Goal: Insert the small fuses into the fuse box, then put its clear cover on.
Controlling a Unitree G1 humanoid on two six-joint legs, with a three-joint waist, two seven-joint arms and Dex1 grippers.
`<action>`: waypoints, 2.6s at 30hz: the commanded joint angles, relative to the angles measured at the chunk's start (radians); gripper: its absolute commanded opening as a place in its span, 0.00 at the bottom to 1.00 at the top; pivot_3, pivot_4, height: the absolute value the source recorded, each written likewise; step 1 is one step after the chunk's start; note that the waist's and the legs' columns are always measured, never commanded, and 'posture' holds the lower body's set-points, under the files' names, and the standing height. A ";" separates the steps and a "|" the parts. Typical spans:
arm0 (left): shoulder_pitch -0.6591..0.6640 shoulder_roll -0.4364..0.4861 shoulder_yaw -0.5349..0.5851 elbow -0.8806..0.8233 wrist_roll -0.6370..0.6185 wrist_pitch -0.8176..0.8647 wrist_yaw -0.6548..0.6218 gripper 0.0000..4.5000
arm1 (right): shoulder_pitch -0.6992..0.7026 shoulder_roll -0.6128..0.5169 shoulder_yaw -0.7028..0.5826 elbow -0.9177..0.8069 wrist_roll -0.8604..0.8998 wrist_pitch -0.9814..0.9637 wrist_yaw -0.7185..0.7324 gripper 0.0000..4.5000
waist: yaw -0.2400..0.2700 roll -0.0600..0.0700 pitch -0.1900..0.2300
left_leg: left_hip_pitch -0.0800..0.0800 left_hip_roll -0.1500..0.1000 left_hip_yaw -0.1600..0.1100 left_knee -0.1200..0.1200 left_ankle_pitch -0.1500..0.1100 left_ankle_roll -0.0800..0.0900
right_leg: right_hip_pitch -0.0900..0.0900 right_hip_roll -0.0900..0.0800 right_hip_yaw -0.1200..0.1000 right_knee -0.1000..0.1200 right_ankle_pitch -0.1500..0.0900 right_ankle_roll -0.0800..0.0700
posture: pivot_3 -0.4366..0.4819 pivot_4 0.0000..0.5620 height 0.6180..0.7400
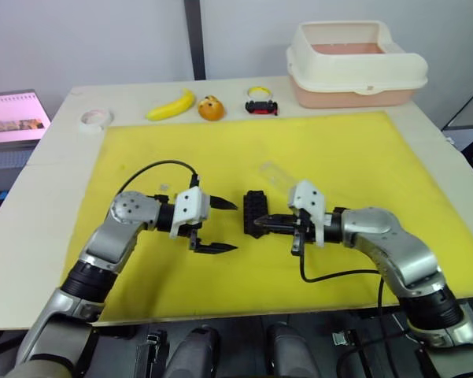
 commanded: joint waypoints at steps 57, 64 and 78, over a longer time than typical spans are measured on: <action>0.305 0.036 0.585 0.074 -1.618 1.056 1.415 1.00 | -0.183 -0.018 0.051 -0.104 0.197 0.200 -0.194 0.99 | 0.020 0.000 -0.001 | 0.001 0.000 0.001 -0.001 0.001 -0.002 | -0.001 -0.002 0.001 0.001 0.000 0.000 | 0.48 0.27 1.00; 0.264 -0.026 0.558 0.113 -1.576 1.009 1.387 1.00 | -0.170 -0.001 0.050 -0.106 0.178 0.201 -0.203 0.99 | 0.025 0.000 -0.001 | 0.001 -0.001 0.001 0.000 0.001 -0.002 | 0.000 -0.002 0.001 0.001 0.000 0.000 | 0.48 0.27 1.00; 0.227 -0.046 0.560 0.211 -1.421 1.016 1.305 1.00 | -0.152 -0.023 0.044 -0.117 0.162 0.203 -0.201 0.99 | 0.026 0.001 -0.002 | 0.001 -0.001 0.001 0.000 0.001 -0.002 | 0.000 -0.002 0.001 0.001 0.000 -0.001 | 0.48 0.27 1.00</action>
